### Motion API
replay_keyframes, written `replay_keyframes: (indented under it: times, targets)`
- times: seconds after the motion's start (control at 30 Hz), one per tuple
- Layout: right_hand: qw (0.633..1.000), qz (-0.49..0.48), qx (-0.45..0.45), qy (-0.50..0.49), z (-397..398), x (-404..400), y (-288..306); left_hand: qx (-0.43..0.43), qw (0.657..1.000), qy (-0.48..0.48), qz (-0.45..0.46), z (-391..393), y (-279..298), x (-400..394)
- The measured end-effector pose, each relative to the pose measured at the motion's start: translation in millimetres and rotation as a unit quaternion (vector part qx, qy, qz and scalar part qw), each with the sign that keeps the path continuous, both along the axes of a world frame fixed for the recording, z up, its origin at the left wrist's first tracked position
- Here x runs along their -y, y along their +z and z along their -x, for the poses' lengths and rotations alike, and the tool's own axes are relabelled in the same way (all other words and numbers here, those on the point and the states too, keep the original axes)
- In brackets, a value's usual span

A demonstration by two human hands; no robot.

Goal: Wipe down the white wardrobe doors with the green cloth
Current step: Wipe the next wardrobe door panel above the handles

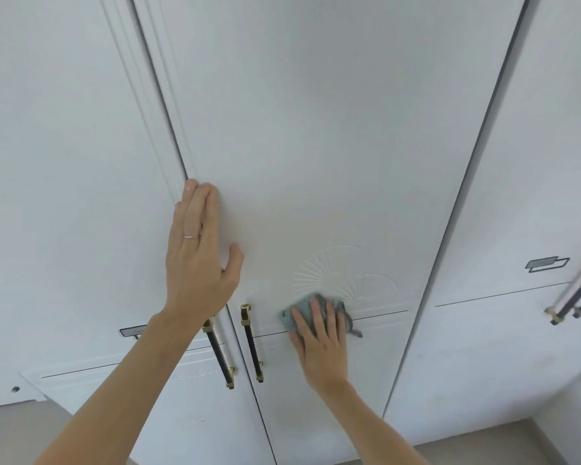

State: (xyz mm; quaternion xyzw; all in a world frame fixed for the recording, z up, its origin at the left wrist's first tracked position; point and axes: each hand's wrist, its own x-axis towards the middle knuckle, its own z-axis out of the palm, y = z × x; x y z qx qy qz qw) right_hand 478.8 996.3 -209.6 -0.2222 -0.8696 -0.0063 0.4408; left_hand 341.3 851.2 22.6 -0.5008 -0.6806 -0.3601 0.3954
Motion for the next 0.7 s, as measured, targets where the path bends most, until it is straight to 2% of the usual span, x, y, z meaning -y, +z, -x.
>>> replay_keyframes:
  times: [0.1,0.2,0.27,0.33,0.4,0.43,0.47,0.57,0.63,0.7]
  targets:
    - [1.0,0.002,0.009,-0.006,-8,-14,-3,-0.002,1.0,-0.001,0.005,2,0,1]
    - [0.993,0.003,-0.095,-0.066,-15,-60,44,-0.012,1.0,0.002,0.0,4,-2,-1]
    - [0.966,0.06,-0.214,-0.135,-20,-93,83,-0.01,1.0,0.005,-0.006,4,-3,-4]
    - [0.921,0.138,-0.325,-0.167,-20,-106,109,-0.009,1.0,0.005,-0.014,3,-5,-8]
    - [0.882,0.206,-0.385,-0.176,-6,-88,113,-0.01,1.0,0.007,-0.02,2,-8,-10]
    - [0.878,0.223,-0.386,-0.173,6,-69,107,-0.012,1.0,0.009,-0.024,3,-9,-10]
    - [0.889,0.225,-0.364,-0.16,19,-45,95,-0.013,1.0,0.011,-0.026,4,-9,-11]
    - [0.946,0.221,-0.223,-0.085,44,28,42,-0.016,0.999,0.02,-0.027,4,-11,-13]
    - [0.961,0.199,-0.184,-0.058,38,22,25,-0.018,0.999,0.019,-0.027,4,-10,-12]
    - [0.957,0.182,-0.208,-0.084,19,-20,32,-0.022,0.999,0.019,-0.021,6,-9,-12]
